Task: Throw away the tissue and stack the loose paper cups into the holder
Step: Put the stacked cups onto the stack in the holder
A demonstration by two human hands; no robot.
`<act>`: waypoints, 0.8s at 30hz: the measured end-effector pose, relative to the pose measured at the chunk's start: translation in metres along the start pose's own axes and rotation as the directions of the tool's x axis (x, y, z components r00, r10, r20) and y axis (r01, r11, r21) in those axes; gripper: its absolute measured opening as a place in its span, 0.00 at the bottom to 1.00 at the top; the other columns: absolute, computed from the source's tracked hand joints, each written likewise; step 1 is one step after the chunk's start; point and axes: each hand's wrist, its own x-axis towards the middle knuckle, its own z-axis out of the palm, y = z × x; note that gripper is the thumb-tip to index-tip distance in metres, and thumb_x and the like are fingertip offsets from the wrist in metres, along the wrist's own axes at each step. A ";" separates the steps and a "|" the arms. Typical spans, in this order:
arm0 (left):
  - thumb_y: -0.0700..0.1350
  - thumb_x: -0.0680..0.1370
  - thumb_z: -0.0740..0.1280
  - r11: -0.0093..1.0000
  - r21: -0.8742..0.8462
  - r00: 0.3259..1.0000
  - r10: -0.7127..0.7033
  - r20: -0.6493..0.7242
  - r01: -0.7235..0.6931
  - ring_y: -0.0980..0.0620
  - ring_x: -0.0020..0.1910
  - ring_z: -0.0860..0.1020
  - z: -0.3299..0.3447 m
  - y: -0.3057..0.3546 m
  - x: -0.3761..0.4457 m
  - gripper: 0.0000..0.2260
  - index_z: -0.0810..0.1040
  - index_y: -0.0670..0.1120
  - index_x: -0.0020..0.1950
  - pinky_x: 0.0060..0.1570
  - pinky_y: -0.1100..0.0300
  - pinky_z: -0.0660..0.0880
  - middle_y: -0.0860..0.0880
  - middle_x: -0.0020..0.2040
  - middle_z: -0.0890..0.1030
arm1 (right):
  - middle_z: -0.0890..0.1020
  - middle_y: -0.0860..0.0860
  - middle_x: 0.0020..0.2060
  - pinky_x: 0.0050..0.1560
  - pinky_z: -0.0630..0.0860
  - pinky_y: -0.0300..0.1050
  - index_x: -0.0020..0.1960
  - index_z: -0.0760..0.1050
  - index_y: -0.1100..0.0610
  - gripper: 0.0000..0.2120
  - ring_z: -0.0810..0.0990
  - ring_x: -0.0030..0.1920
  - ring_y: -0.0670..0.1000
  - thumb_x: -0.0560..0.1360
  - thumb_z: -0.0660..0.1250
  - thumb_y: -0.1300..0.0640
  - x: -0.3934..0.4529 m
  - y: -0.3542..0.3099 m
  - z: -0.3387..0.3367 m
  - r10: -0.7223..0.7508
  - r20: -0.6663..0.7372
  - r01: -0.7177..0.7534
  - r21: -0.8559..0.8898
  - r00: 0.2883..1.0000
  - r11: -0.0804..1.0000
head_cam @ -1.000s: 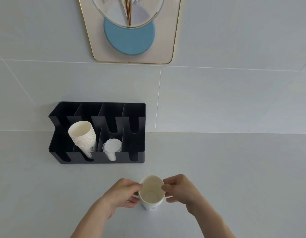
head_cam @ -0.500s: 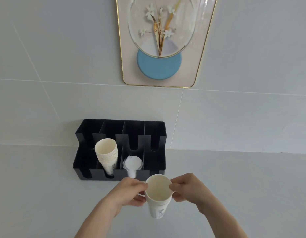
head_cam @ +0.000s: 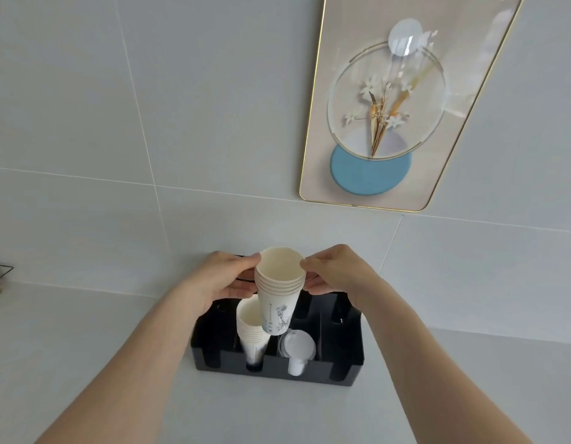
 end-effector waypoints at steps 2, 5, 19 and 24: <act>0.50 0.78 0.72 1.000 0.001 1.000 0.022 -0.016 -0.022 0.46 0.42 0.86 -0.014 0.012 0.010 0.13 0.85 0.39 0.53 0.42 0.56 0.85 0.41 0.46 0.88 | 0.89 0.60 0.43 0.48 0.87 0.47 0.52 0.85 0.63 0.09 0.89 0.46 0.56 0.78 0.70 0.59 0.011 -0.015 0.009 -0.014 -0.011 0.014 0.012 1.000 1.000; 0.50 0.78 0.73 0.999 -0.006 0.999 0.042 -0.031 -0.043 0.47 0.40 0.87 -0.032 0.020 0.025 0.13 0.85 0.40 0.52 0.43 0.55 0.84 0.43 0.44 0.88 | 0.89 0.60 0.44 0.45 0.87 0.44 0.53 0.85 0.63 0.09 0.89 0.46 0.56 0.79 0.69 0.59 0.026 -0.027 0.022 -0.017 -0.033 0.018 0.021 0.999 1.000; 0.48 0.80 0.70 0.995 -0.001 0.995 -0.098 -0.017 0.098 0.45 0.44 0.86 -0.040 -0.060 0.080 0.07 0.84 0.45 0.49 0.45 0.54 0.84 0.43 0.46 0.87 | 0.89 0.55 0.43 0.53 0.86 0.48 0.52 0.86 0.58 0.08 0.89 0.45 0.53 0.79 0.69 0.58 0.078 0.040 0.074 0.156 -0.057 -0.160 -0.068 0.986 0.985; 0.46 0.80 0.69 0.992 0.013 0.992 -0.125 -0.013 0.126 0.46 0.47 0.86 -0.035 -0.085 0.089 0.07 0.84 0.45 0.53 0.47 0.54 0.84 0.44 0.48 0.87 | 0.89 0.56 0.44 0.55 0.85 0.52 0.45 0.84 0.54 0.07 0.89 0.44 0.54 0.78 0.68 0.59 0.086 0.064 0.084 0.219 -0.069 -0.225 -0.093 0.973 0.970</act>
